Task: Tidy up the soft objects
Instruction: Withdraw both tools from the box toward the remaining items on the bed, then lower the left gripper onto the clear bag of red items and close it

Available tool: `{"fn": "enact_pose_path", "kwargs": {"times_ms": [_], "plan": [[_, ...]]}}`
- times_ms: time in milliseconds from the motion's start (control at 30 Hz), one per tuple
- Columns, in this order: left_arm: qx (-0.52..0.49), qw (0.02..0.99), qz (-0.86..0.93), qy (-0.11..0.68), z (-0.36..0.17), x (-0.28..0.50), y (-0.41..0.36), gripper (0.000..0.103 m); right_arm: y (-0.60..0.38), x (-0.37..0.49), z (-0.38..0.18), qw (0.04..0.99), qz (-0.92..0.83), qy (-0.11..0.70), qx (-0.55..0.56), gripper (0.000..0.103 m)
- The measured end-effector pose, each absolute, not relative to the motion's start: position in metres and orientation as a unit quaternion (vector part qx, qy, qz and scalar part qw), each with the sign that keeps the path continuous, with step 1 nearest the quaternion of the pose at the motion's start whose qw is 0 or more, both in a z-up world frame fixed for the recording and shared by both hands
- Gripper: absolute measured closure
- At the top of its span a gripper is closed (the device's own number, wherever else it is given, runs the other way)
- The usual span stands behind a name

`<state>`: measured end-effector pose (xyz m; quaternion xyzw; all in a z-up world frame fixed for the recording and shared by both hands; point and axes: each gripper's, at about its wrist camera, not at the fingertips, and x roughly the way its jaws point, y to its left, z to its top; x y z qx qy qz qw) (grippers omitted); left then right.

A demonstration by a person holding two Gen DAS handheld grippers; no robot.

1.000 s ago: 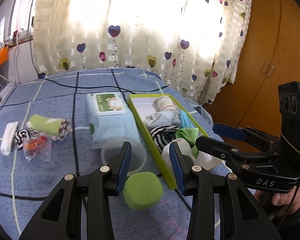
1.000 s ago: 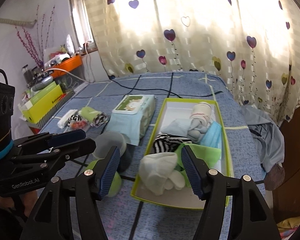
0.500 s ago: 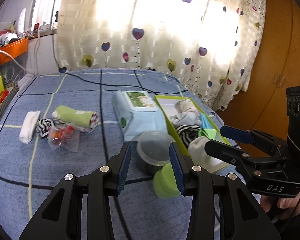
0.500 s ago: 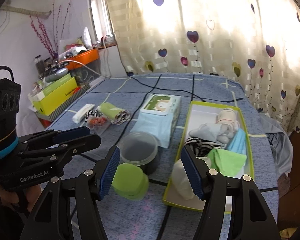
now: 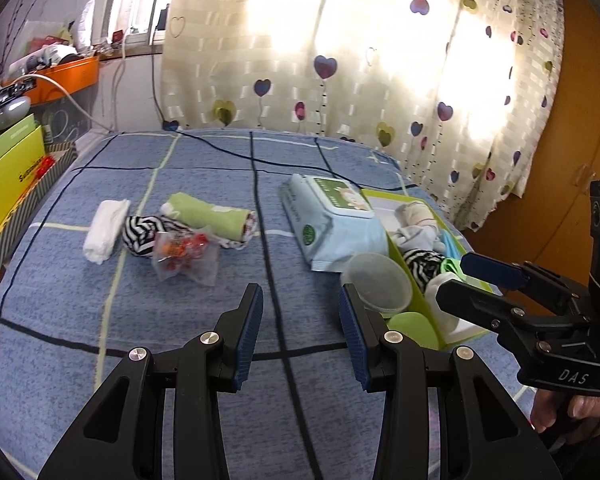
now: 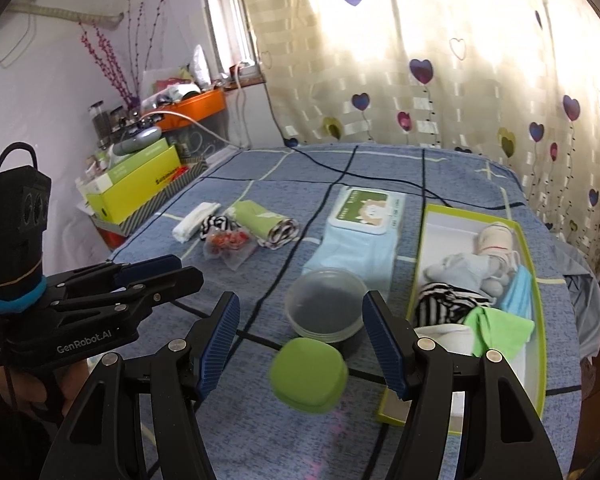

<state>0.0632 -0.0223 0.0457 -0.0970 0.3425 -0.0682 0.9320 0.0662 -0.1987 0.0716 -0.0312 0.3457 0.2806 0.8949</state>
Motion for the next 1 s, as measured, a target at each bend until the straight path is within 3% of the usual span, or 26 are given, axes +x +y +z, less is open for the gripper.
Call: {"fn": "enact_pose_path", "kwargs": {"times_ms": [1000], "plan": [[-0.131,0.925,-0.018,0.356,0.027,0.071,0.049,0.062,-0.103,0.099,0.061,0.864,0.335,0.367,-0.082,0.039]]}}
